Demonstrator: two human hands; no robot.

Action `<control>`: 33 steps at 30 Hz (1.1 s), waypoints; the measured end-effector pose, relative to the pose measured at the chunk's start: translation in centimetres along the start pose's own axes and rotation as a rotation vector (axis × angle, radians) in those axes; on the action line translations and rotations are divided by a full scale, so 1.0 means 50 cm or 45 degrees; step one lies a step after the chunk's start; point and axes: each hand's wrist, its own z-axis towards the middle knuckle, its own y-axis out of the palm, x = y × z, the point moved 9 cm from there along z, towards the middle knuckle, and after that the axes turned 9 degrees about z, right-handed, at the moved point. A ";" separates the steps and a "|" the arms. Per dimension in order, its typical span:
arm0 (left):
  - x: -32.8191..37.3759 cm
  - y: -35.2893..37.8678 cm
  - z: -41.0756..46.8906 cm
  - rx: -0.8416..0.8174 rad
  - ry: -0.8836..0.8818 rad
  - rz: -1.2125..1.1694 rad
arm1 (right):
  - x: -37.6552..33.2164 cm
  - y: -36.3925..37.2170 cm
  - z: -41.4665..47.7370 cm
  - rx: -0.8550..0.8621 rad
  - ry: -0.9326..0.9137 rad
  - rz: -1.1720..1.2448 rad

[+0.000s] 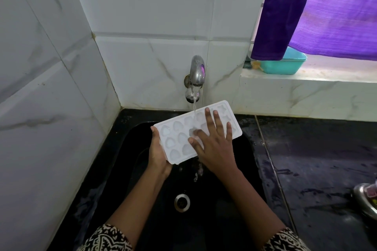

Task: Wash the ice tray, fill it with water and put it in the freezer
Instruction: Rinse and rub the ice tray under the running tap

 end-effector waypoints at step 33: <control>0.003 -0.012 0.010 0.031 0.023 0.036 | -0.002 0.014 0.009 -0.114 -0.066 0.036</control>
